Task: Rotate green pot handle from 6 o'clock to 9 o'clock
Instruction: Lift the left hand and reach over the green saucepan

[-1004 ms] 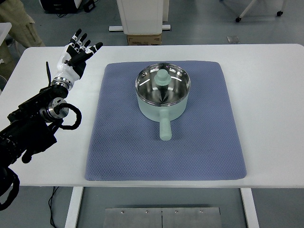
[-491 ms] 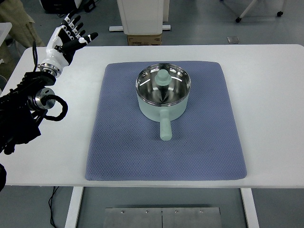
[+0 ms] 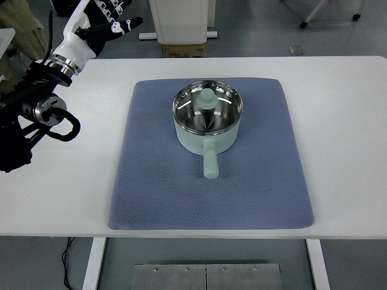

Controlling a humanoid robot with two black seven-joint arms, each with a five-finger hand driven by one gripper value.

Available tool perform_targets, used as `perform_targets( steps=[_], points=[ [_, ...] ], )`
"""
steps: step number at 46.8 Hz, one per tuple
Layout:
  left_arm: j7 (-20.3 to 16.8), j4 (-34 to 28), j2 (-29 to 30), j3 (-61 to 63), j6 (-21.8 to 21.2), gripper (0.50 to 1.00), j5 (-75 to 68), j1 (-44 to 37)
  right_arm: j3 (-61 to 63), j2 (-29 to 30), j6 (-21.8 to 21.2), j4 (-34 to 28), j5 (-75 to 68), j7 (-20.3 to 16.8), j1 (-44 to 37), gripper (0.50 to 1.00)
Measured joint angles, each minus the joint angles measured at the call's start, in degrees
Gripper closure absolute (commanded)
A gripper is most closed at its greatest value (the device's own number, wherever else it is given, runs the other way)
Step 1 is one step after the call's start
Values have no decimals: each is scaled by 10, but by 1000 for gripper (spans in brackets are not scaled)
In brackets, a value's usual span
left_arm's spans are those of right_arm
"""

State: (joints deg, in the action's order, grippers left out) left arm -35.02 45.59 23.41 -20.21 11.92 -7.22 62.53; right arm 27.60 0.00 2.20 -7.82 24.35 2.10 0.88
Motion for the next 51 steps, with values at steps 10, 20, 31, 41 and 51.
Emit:
perform_targets(
  steps=[10, 20, 31, 41, 51],
  points=[
    [1, 84, 51, 54, -51, 500, -1, 47, 0, 0, 0, 0, 0, 0, 0, 500],
    [0, 163, 84, 191, -89, 500, -1, 138, 0, 0, 0, 0, 0, 0, 0, 500],
    [0, 201, 80, 239, -82, 500, -60, 172, 0, 0, 0, 0, 0, 0, 0, 500],
    [0, 210, 66, 239, -72, 500, -195, 166, 0, 0, 0, 0, 0, 0, 0, 500],
    [0, 253, 69, 238, -64, 500, -293, 173, 0, 0, 0, 0, 0, 0, 0, 500]
  ],
)
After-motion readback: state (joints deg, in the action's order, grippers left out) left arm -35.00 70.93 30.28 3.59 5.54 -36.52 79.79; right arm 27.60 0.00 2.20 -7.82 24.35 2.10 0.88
